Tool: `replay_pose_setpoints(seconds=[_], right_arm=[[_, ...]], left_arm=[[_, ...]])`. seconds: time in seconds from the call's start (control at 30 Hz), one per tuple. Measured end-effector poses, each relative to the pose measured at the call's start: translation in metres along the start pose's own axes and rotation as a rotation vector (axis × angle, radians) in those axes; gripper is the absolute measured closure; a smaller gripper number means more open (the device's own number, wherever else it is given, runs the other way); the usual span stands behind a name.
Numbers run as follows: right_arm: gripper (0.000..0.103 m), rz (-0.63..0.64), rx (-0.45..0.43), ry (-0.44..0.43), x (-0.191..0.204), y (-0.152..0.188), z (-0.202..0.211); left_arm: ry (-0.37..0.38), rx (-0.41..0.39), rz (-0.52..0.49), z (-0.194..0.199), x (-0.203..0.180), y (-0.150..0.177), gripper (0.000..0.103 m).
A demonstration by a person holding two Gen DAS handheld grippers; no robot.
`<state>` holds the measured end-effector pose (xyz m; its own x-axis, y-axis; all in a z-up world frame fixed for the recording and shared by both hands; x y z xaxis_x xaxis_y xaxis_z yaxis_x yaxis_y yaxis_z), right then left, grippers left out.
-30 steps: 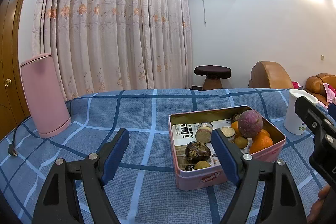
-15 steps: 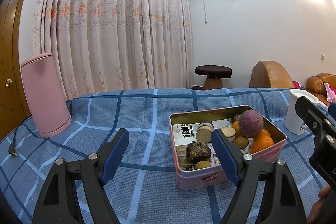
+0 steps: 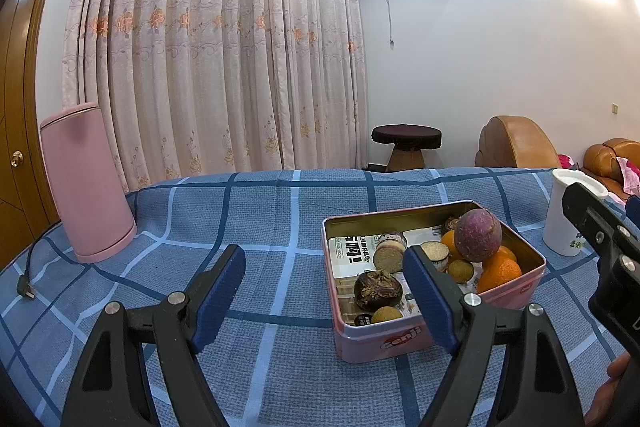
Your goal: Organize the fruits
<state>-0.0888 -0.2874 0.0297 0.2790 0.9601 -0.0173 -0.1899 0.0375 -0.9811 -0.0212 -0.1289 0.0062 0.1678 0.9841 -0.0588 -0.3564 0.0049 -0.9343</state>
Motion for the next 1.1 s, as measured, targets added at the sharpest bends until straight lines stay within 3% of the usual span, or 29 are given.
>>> replay_pose_setpoints(seconds=[1.1], right_arm=[[0.0, 0.001, 0.004, 0.003, -0.002, 0.0015, -0.0003]], left_arm=[[-0.012, 0.023, -0.001, -0.0025, 0.0064, -0.0001, 0.021]])
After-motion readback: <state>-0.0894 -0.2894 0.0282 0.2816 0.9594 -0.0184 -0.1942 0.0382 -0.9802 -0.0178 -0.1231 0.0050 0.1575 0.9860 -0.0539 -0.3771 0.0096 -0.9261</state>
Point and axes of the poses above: each gripper's, at about its wrist camera, not at the fingertips, and z roughly against the way its jaws point, x to its left, y to its underside, the point moved 3 cm from there along -z, roughly the way its jaws point, and after that the axes turned 6 degrees about z, right-handed, at the moved point
